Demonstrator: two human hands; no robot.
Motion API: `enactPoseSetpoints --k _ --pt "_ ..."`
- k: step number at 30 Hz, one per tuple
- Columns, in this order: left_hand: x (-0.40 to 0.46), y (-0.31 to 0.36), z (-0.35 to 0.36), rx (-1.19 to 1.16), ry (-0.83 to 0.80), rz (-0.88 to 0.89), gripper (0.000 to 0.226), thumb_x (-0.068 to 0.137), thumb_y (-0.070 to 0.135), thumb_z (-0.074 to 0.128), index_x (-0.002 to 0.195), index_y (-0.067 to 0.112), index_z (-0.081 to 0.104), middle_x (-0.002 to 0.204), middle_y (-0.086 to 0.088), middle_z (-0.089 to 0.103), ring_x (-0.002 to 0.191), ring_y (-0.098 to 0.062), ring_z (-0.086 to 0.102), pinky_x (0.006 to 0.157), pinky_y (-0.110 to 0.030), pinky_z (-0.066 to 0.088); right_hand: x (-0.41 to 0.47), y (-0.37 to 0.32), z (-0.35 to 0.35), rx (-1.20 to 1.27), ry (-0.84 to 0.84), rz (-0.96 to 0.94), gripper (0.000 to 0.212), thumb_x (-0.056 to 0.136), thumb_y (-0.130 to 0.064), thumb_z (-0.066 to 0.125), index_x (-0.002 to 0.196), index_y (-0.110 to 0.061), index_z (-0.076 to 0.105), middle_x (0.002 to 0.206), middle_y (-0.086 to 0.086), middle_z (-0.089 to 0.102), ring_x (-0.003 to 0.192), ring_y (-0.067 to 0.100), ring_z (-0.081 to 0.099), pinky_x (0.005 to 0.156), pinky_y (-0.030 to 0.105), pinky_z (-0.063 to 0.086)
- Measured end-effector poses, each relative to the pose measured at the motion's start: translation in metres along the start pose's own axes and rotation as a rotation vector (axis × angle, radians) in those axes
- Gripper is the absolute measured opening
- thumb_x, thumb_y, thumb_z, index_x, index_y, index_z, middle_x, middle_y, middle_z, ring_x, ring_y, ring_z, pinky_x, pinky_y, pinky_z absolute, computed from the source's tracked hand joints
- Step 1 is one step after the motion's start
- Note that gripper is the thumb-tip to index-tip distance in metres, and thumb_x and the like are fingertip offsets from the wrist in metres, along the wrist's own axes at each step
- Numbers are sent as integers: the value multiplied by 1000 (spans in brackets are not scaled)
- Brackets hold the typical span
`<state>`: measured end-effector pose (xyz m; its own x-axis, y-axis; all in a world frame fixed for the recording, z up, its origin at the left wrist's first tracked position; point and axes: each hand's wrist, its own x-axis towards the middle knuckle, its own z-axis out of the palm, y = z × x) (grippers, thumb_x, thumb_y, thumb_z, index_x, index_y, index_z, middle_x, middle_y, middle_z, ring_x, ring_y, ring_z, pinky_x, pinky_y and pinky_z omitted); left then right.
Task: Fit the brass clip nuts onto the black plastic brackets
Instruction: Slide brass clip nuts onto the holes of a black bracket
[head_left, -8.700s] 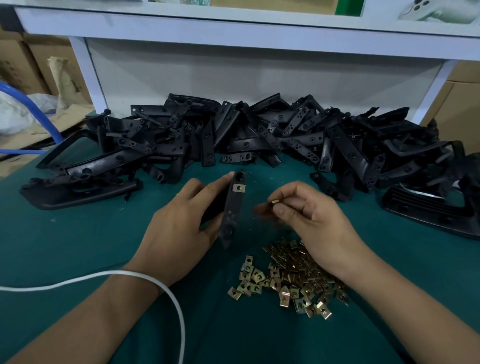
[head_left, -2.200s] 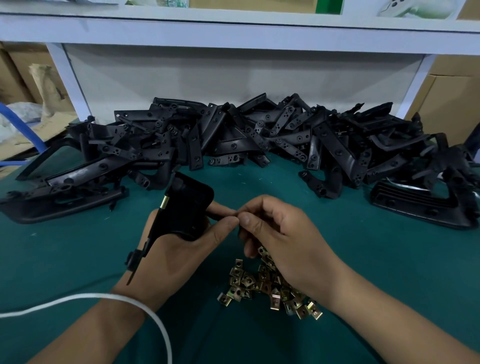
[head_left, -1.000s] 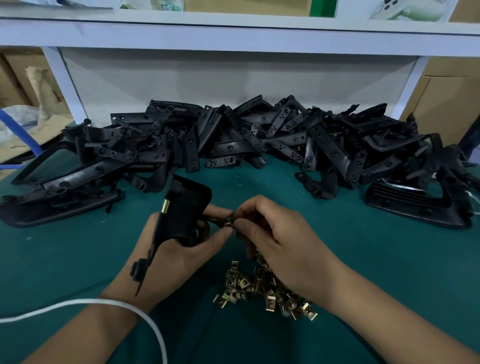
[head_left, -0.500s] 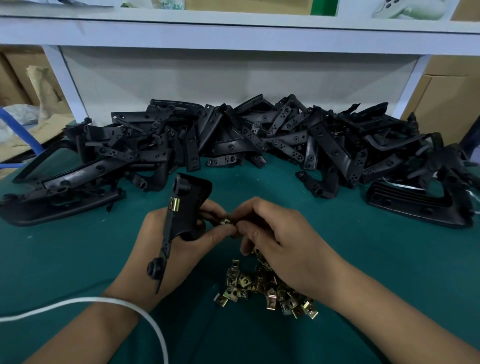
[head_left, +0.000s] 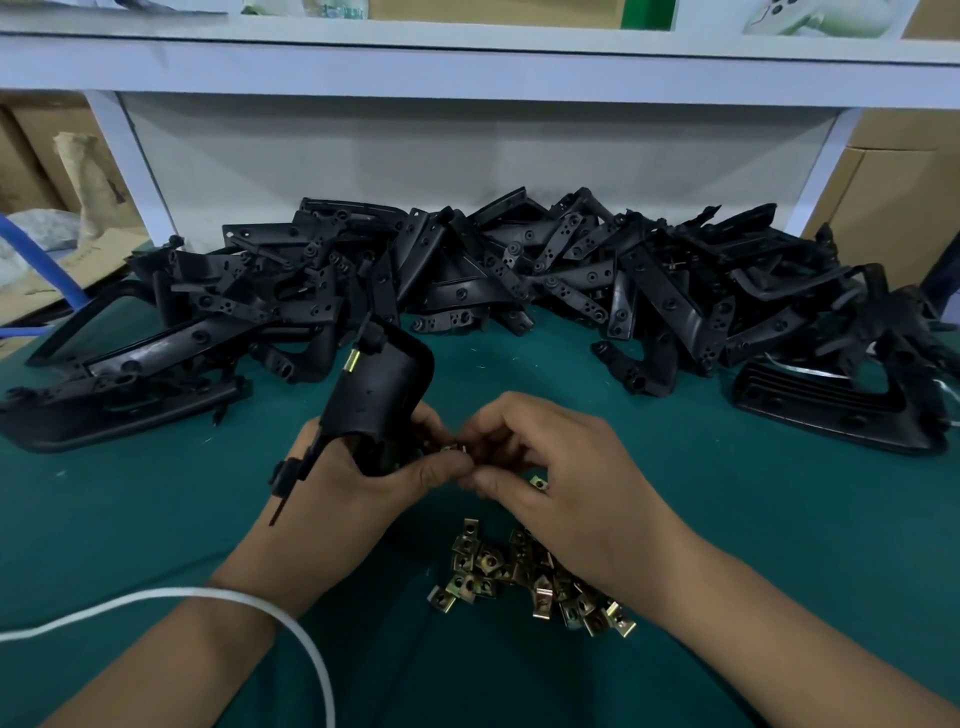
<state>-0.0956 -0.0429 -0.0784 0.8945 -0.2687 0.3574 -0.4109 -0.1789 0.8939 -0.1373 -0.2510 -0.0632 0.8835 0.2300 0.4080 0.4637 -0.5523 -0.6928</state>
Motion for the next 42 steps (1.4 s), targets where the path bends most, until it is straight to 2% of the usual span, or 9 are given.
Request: enactPoseSetpoints --k 2,4,9,14,19,25,33,39,42 --pt "-1 2 1 -44 5 -17 32 67 56 89 87 38 72 87 8 74 87 -6 70 80 -18 53 0 0 0 1 8 -11 21 93 -14 78 108 -25 67 97 -15 69 95 11 70 82 28 56" --pt "-1 2 2 -87 8 -30 27 70 44 92 86 36 72 86 10 74 85 -2 69 77 -11 51 0 -1 -1 33 7 -13 19 94 -12 76 107 -24 68 96 -13 71 93 12 72 82 31 58" --pt "0 3 -1 -71 4 -16 18 75 37 87 86 36 72 84 10 71 77 -2 65 73 -14 52 0 -1 -2 116 31 8 16 98 -7 71 108 -20 73 95 -11 74 87 11 76 78 26 60" --pt "1 7 2 -104 -6 -6 14 77 27 82 85 33 72 84 2 72 68 -9 66 66 -17 55 0 -1 -2 205 40 65 13 101 -10 69 112 -15 74 93 -8 76 85 13 77 79 24 60" --pt "-1 11 3 -118 16 -18 14 74 29 81 86 33 74 85 2 74 71 -10 69 65 -15 55 0 -2 -3 215 50 82 13 102 -11 67 111 -16 74 90 -8 75 85 13 77 79 26 60" --pt "-2 13 3 -118 21 -37 17 70 37 83 86 35 76 85 2 75 69 -7 69 64 -13 53 2 -2 -5 99 61 30 13 103 -7 65 110 -13 74 90 -10 73 83 10 76 76 29 59" --pt "-1 10 0 -138 17 -16 13 77 27 84 86 33 77 84 1 75 66 -9 68 64 -17 55 1 -1 -5 102 58 37 13 104 -10 65 109 -18 74 83 -8 75 84 11 75 75 30 57" --pt "0 5 -2 -116 21 -30 13 78 32 85 87 32 76 84 0 74 64 -13 68 63 -19 55 1 0 -7 103 40 51 14 105 -12 64 110 -20 74 83 -10 75 84 10 76 75 25 57" --pt "0 4 -1 -99 29 -42 14 76 36 85 86 33 75 84 0 74 63 -14 67 65 -20 55 1 1 -8 90 33 48 14 105 -12 63 110 -19 74 84 -11 74 83 10 76 75 28 58"
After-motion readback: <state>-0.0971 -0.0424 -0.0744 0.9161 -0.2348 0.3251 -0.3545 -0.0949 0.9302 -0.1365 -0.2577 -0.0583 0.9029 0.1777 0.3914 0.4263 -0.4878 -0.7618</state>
